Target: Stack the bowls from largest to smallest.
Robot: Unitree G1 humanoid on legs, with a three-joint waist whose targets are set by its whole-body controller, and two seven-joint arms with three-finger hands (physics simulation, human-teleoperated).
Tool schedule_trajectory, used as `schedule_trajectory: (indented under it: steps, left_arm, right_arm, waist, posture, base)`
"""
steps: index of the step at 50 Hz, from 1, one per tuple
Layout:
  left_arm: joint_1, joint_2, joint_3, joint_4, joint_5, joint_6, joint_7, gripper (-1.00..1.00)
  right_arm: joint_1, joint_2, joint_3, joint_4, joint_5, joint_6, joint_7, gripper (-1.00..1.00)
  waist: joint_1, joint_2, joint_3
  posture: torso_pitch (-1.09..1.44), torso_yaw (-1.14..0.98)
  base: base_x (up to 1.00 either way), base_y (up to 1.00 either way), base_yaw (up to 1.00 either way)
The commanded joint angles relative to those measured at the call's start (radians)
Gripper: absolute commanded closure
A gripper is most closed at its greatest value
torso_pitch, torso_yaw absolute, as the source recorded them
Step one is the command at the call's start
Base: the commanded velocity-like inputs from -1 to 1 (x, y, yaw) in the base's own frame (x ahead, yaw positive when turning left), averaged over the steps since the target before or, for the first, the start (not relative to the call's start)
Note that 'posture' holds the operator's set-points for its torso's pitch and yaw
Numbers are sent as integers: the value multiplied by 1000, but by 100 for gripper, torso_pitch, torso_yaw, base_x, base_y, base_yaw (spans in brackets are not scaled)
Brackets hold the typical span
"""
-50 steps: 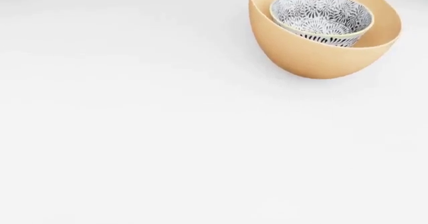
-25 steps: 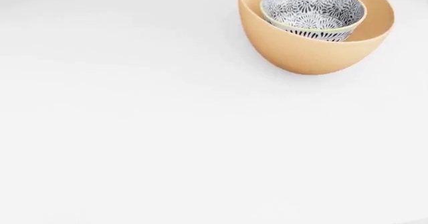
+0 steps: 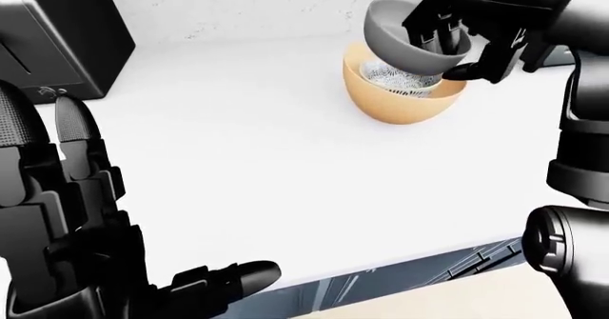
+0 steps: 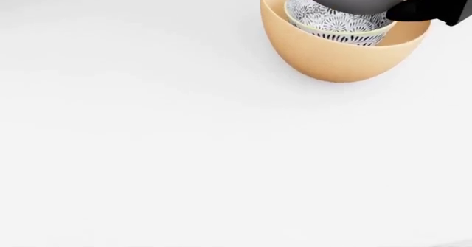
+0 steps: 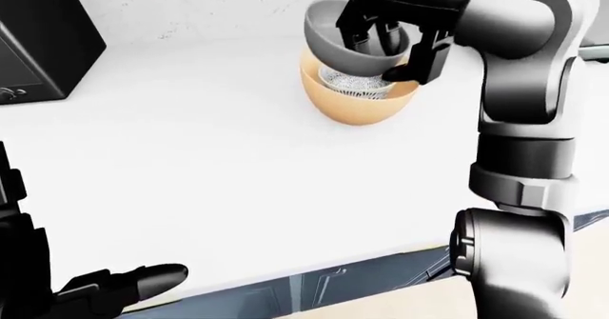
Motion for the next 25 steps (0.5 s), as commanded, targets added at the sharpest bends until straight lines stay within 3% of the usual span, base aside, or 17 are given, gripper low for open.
schedule_trajectory:
  steps: [1, 12, 25]
  left_arm:
    - [-5, -2, -7, -33, -6, -20, 3, -100]
    - [-6, -2, -6, -33, -5, -21, 2, -100]
    - [-7, -4, -11, -33, -1, -18, 0, -100]
  right_arm:
    - [-41, -17, -29, -29, 9, -3, -24, 100]
    - [-38, -33, -16, 13, -86, -116, -74, 100]
    - [-15, -8, -19, 22, -129, -160, -53, 100]
  waist:
    - [0, -4, -24]
    - [-1, -5, -25]
    - [-3, -5, -27]
  posture:
    - [0, 0]
    - [0, 0]
    - [0, 0]
  base:
    - [0, 0, 0]
    - [0, 0, 0]
    - [0, 0, 0]
